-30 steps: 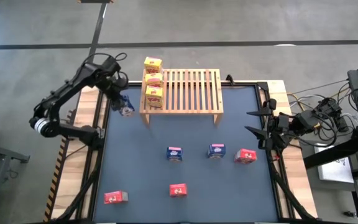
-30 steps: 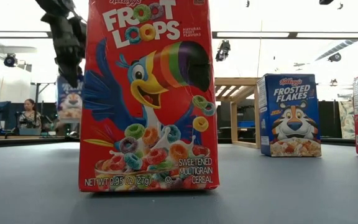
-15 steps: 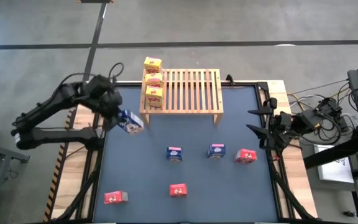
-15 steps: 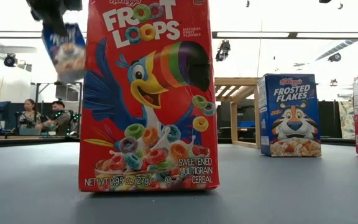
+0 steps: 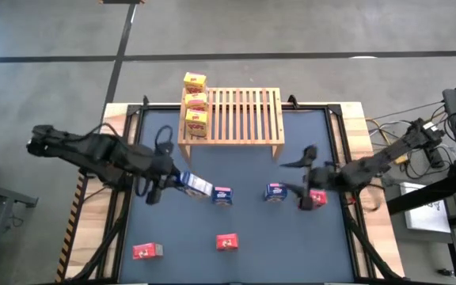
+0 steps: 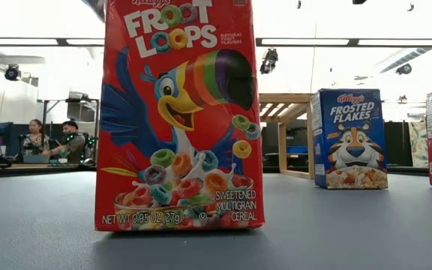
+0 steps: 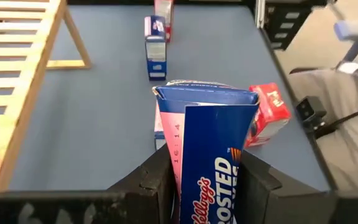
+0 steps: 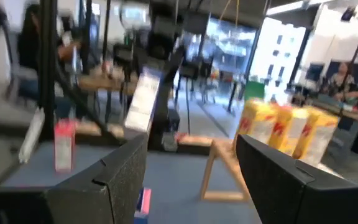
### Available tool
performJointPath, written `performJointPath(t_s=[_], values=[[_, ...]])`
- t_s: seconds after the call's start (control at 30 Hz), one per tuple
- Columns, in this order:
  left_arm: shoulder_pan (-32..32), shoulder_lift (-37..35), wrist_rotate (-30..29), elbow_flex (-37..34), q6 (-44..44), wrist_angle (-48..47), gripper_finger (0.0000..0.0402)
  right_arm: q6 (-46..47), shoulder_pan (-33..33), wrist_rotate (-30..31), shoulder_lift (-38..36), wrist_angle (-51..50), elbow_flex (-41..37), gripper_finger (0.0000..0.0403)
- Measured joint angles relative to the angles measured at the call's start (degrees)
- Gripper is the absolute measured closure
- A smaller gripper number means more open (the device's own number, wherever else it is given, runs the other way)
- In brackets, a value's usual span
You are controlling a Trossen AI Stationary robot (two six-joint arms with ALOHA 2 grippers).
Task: Stack cereal on shelf
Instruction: Put the top blue cereal box on the shelf
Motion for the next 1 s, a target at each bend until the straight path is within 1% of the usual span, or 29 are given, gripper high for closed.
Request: performJointPath(t_s=[0.07, 0.13, 0.37, 0.43, 0.53, 0.6, 0.67, 0.83, 1.0], values=[[-1.1, 2.0, -2.4, 0.7, 0.0, -0.3, 0.03, 0.9, 0.0, 0.6, 3.2, -1.1, 2.1, 0.0165], [-1.3, 3.7, -3.9, 1.6, 0.0, 0.0, 0.03, 1.4, 0.0, 0.8, 6.2, 0.8, 5.0, 0.0165], [-1.3, 10.1, -5.7, 6.2, 1.7, 0.2, 0.0299, 0.3, -0.5, 1.8, 17.3, -1.4, 12.2, 0.0165], [-1.3, 11.9, -6.0, 7.7, 1.7, 0.2, 0.0299, 2.5, -1.7, 1.8, 19.2, -0.4, 13.9, 0.0165], [-1.3, 14.4, -6.9, 9.7, 1.8, 0.0, 0.0299, 6.3, -4.0, 1.7, 22.7, -2.4, 16.2, 0.0165], [-1.2, 15.8, -6.9, 10.7, 1.8, -0.1, 0.0299, 7.1, -5.1, 1.3, 24.8, -5.6, 17.1, 0.0165], [-1.2, 17.1, -7.0, 11.4, 2.5, -0.2, 0.0299, 7.8, -6.0, -0.2, 26.6, -5.4, 18.5, 0.0165], [-1.2, 20.0, -11.1, 12.1, 3.3, -0.1, 0.0299, 9.4, -7.1, -3.3, 30.8, -5.3, 21.6, 0.0165], [-1.1, 21.5, -11.4, 12.1, 4.0, 0.3, 0.0299, 11.5, -8.4, -3.7, 34.5, -6.9, 24.7, 0.0165]])
